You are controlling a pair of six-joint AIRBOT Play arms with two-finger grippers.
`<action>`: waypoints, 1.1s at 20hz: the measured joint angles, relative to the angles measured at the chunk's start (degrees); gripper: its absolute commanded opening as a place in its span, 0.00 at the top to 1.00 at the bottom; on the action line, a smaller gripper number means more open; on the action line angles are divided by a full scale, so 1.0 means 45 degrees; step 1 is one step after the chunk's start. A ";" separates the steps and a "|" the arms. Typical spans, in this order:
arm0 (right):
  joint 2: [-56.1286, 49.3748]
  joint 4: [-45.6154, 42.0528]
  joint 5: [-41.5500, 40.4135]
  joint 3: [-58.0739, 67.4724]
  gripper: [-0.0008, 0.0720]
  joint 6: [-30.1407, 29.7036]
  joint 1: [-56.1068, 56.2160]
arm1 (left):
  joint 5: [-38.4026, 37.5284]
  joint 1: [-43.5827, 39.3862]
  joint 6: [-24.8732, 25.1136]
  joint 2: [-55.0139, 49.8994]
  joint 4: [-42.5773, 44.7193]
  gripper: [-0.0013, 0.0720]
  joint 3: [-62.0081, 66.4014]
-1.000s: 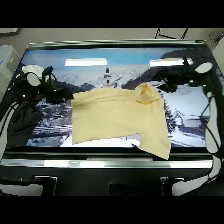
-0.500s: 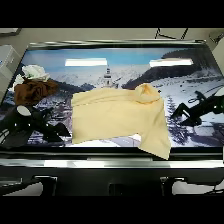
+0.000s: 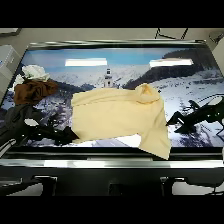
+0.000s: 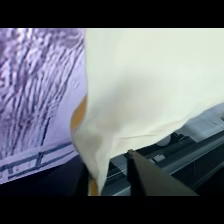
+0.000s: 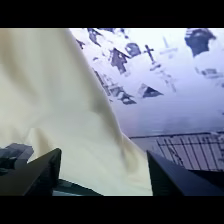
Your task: Fold the clothes and pants, and hang the long-sleeved shirts on hangers.
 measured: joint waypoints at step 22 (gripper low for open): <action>0.6251 0.0039 -0.5994 0.9515 0.94 -0.1685 0.1943 | 0.3303 0.1409 0.0015 0.6207 0.0121 0.95 1.3308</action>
